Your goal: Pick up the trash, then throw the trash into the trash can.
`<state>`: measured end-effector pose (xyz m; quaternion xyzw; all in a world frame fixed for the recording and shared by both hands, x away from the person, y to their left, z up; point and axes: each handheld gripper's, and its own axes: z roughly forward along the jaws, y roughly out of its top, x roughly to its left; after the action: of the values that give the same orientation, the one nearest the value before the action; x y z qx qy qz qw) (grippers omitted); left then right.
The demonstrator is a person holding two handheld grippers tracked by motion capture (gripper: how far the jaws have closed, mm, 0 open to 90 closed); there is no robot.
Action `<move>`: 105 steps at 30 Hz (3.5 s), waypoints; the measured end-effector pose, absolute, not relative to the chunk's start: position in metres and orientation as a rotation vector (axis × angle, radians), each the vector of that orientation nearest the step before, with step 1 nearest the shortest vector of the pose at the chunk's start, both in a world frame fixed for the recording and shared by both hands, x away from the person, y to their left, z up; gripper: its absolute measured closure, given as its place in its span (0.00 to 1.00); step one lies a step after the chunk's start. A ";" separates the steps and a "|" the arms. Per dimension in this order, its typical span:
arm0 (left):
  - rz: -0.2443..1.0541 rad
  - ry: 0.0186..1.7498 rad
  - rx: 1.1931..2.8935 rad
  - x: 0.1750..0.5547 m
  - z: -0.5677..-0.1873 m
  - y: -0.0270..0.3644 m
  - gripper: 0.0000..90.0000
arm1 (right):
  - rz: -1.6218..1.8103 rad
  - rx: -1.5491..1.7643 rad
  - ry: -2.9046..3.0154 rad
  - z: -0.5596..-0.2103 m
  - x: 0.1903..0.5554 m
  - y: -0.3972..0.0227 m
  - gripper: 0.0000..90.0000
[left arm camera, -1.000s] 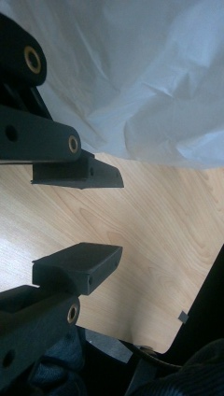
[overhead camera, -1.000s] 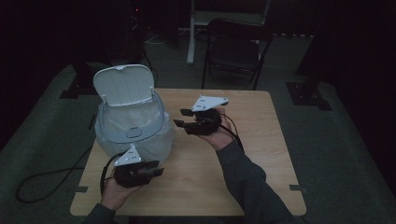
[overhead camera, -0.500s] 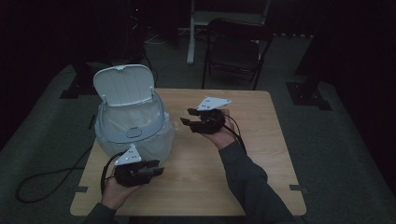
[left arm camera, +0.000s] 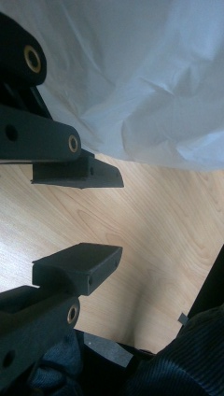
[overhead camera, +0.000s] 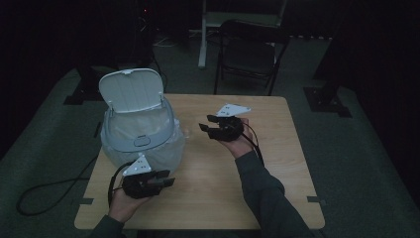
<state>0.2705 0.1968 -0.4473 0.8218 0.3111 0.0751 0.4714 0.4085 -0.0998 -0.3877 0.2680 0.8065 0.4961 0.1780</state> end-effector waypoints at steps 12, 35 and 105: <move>0.186 0.768 2.018 0.271 -0.450 0.196 0.68 | 1.346 0.803 2.288 -0.403 0.417 -0.104 0.58; 0.197 0.780 2.040 0.272 -0.460 0.193 0.67 | 1.281 0.931 2.286 -0.435 0.441 -0.103 0.57; 0.185 0.828 2.056 0.273 -0.485 0.195 0.66 | 1.287 1.135 2.390 -0.479 0.492 -0.061 0.86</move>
<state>0.2727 0.1948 -0.4855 0.8289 0.3338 0.0745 0.4426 0.4924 -0.0607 -0.4786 0.3838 0.8083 0.4354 0.0994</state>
